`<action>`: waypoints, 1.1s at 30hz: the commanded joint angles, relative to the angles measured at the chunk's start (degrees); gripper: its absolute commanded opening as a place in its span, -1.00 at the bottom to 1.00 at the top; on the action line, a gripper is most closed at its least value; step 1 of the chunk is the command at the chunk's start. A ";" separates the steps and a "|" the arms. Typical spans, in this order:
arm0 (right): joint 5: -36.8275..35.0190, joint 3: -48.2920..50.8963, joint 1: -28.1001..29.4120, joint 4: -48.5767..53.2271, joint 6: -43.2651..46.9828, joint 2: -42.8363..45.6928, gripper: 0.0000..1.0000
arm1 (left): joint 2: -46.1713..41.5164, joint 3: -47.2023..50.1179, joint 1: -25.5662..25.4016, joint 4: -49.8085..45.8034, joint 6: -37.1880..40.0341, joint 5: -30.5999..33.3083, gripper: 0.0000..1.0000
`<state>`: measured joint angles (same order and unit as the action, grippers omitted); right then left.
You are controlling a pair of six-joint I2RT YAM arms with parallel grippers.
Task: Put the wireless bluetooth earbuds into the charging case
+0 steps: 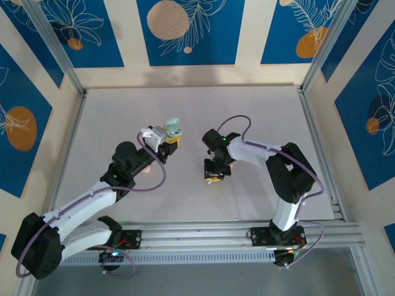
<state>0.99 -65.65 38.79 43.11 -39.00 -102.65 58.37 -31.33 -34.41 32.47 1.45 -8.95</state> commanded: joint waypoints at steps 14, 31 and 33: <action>4.93 -1.24 0.85 -2.64 0.33 -3.43 -0.46 | -1.15 -1.19 -0.22 0.73 -0.71 -0.55 -0.41; 5.87 -1.94 1.01 -3.85 -0.11 -5.42 -0.48 | -1.33 -1.16 -0.21 0.67 -0.79 -0.45 -0.41; 5.58 -2.02 0.98 -3.81 -0.15 -5.04 -0.51 | -1.33 -1.18 -0.23 0.62 -0.75 -0.37 -0.41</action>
<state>5.50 -66.65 39.35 39.86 -38.81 -107.04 58.19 -31.33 -34.41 32.10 1.45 -8.93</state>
